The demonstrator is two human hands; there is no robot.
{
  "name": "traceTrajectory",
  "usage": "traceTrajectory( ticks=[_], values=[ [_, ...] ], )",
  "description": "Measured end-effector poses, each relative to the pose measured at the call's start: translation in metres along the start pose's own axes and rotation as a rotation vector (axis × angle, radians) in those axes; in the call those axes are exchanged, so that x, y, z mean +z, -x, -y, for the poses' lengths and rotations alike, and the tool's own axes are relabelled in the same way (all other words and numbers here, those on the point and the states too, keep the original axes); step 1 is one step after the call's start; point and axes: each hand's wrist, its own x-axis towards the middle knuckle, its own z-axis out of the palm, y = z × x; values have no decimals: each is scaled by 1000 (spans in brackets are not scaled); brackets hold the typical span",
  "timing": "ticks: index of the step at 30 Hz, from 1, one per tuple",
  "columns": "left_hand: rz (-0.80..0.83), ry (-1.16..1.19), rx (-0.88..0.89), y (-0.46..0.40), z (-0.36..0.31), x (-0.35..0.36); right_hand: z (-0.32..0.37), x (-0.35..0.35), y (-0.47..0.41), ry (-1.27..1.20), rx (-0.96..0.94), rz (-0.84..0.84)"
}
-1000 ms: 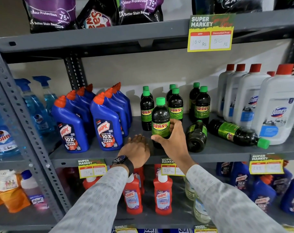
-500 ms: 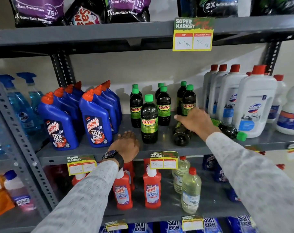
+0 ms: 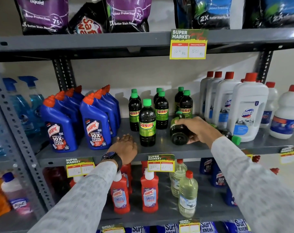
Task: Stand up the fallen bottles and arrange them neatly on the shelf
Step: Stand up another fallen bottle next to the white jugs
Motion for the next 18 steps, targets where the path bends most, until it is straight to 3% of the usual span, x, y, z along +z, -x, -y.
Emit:
traceTrajectory(
  ticks=[4, 8, 18],
  values=[
    [0, -2, 3, -2, 1, 2, 3, 1, 1, -105, -258, -165],
    [-7, -13, -5, -2, 0, 3, -15, 10, 3, 50, -493, -325],
    [-21, -5, -1, -1, -1, 2, -59, 36, -4, 160, -597, -348]
  ],
)
